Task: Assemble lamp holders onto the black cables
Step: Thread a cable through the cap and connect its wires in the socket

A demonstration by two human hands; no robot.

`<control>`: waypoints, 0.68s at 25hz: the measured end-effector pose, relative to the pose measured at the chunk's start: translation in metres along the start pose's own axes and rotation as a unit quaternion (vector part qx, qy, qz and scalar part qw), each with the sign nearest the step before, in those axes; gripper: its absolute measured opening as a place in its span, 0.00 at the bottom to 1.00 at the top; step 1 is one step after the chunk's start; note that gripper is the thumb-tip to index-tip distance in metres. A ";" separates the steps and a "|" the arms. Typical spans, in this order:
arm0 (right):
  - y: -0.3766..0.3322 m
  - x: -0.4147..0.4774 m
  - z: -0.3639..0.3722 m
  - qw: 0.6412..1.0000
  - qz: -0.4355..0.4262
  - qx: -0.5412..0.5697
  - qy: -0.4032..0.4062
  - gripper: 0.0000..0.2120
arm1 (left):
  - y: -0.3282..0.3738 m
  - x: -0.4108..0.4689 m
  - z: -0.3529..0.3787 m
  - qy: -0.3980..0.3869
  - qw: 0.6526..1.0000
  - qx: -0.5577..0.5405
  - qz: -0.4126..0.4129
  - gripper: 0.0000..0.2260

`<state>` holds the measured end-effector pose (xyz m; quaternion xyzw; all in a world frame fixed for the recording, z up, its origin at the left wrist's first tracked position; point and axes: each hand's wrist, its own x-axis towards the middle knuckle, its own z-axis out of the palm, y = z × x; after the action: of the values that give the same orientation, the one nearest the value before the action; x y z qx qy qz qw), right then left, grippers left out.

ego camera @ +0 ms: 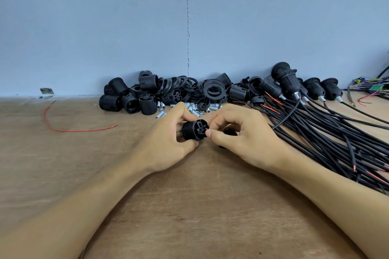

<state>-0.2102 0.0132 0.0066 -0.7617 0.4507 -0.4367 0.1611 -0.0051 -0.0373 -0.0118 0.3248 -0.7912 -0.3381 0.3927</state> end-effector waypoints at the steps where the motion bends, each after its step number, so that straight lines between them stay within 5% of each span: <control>1: 0.000 0.000 0.000 1.000 -0.002 -0.011 0.003 0.06 | 0.001 0.000 0.000 0.003 1.000 0.004 0.001 0.17; 17: 0.001 0.001 0.000 0.999 0.042 -0.009 0.008 0.06 | 0.001 -0.001 0.002 0.024 0.998 0.052 0.022 0.18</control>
<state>-0.2105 0.0123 0.0066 -0.7400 0.4878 -0.4313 0.1686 -0.0063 -0.0356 -0.0119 0.3351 -0.8050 -0.2801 0.4016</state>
